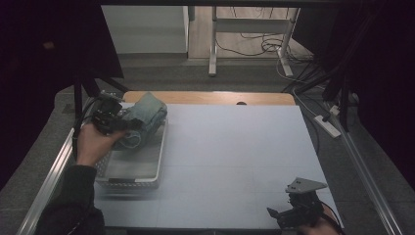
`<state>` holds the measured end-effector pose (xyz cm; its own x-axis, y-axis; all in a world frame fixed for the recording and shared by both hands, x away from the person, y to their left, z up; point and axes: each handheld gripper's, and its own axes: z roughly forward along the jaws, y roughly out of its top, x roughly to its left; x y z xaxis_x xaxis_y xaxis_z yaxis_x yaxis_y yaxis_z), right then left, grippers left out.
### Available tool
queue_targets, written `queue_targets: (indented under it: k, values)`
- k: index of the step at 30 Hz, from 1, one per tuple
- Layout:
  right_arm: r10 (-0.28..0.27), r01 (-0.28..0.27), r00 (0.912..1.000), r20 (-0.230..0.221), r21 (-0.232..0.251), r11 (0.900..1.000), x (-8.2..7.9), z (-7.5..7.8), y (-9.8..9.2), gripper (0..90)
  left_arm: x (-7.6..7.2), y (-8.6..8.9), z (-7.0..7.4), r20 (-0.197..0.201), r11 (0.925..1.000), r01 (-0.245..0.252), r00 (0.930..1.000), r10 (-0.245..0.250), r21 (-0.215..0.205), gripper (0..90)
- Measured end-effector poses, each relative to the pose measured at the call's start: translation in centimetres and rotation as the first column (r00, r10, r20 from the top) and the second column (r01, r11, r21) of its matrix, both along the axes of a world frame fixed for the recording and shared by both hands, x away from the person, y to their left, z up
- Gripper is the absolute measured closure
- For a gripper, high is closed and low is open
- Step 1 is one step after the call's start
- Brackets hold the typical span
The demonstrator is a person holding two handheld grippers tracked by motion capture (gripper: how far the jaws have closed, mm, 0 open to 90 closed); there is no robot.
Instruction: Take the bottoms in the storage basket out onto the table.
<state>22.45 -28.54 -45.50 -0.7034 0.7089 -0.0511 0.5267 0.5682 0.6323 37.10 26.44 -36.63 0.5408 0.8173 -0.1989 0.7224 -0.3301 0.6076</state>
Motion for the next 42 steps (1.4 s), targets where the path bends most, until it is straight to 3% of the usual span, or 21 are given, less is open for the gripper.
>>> queue_targets:
  k: [11,19,24,42]
  values:
    - [0.001,-0.001,1.0000,0.001,0.000,1.000,0.0,0.0,0.0,0.0,0.3,-0.3,3.3,0.052,0.9999,0.009,0.9986,-0.009,0.005,73.1]
    - [0.000,0.000,1.0000,0.001,0.001,1.000,0.0,0.0,0.0,0.0,0.1,-0.7,5.5,0.099,0.9997,0.020,0.9949,-0.019,-0.012,73.1]
    - [-0.001,0.001,1.0000,0.000,0.001,1.000,0.0,0.0,-0.1,0.0,0.1,-1.3,6.7,0.120,0.9993,0.036,0.9921,-0.036,-0.002,73.0]
    - [-0.011,0.011,0.9999,0.005,0.015,1.000,0.0,0.1,-0.3,0.0,0.3,-3.9,8.1,0.158,0.9949,0.101,0.9825,-0.099,-0.006,72.8]
